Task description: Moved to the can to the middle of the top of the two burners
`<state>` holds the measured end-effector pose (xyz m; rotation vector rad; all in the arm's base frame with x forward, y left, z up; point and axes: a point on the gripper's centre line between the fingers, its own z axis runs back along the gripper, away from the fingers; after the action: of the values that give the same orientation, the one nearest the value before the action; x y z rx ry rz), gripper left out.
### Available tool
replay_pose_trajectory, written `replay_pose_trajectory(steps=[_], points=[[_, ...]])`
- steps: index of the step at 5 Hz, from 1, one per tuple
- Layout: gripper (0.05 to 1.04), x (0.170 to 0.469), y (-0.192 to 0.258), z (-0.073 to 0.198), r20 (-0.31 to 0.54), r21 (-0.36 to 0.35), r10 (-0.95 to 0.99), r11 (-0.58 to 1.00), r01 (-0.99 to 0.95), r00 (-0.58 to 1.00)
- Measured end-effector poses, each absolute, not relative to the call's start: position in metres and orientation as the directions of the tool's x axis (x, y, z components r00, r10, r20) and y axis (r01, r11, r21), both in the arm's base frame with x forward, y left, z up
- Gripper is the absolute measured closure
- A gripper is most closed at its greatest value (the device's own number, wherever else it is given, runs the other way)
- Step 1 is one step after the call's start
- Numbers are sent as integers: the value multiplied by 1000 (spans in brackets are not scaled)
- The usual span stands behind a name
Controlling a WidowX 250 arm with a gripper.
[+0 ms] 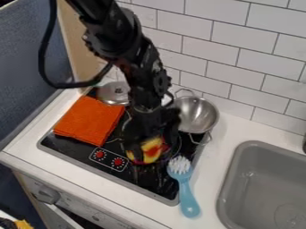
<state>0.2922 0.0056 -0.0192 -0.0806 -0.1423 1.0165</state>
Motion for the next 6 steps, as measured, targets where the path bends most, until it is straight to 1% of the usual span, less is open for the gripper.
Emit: replay_pose_trajectory(steps=[1,2,3,4,5,6], points=[[83,304,19,-22,85,-131,876,482,-866,475],[83,312,31,-25,62,-135,890,456,-880,452],[83,322,46,-25,73,-139,906,423,-895,417],[83,338,58,-24,52,-163,927,375,-913,371],[83,355,60,-18,42,-192,931,363,-912,361],[83,366,58,-17,19,-203,933,356,-912,360]])
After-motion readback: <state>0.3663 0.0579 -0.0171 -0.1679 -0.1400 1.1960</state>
